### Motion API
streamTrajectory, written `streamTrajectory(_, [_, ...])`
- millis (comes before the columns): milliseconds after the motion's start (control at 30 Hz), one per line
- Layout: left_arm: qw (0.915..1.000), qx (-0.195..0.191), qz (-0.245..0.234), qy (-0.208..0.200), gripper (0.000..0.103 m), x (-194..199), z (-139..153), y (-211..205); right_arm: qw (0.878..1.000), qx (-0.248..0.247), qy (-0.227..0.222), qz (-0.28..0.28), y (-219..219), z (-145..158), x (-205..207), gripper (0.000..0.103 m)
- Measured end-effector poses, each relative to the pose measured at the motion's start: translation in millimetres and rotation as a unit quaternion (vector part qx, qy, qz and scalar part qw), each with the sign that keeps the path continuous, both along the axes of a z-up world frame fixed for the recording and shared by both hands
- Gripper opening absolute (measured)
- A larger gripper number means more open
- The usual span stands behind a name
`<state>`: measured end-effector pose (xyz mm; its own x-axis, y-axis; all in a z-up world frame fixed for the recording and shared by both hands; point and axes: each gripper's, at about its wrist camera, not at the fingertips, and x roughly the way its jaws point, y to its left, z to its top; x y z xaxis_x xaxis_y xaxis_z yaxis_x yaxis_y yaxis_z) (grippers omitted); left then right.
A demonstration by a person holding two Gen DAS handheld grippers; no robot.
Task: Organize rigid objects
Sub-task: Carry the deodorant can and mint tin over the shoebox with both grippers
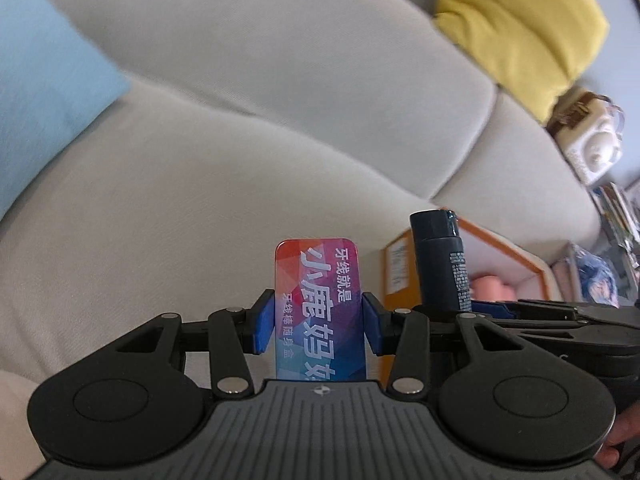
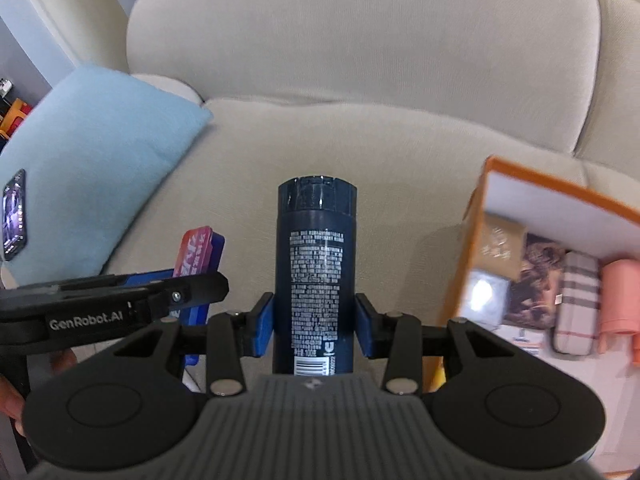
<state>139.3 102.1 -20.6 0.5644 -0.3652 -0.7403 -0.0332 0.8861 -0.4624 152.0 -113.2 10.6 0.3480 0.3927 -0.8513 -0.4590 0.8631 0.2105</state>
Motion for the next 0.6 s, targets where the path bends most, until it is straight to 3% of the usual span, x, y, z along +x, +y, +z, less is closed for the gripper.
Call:
streamTrajectory(333, [0.9965, 0.008, -0.07, -0.045, 0.051, 5, 40, -62, 0.998, -0.02, -0.058, -0.023, -75, 45, -13, 0.043])
streamTrajectory(600, [0.9901, 0.006, -0.128, -0.058, 0.051, 26, 53, -112, 0.994, -0.066, -0.054, -0.075, -139, 36, 0, 0.043])
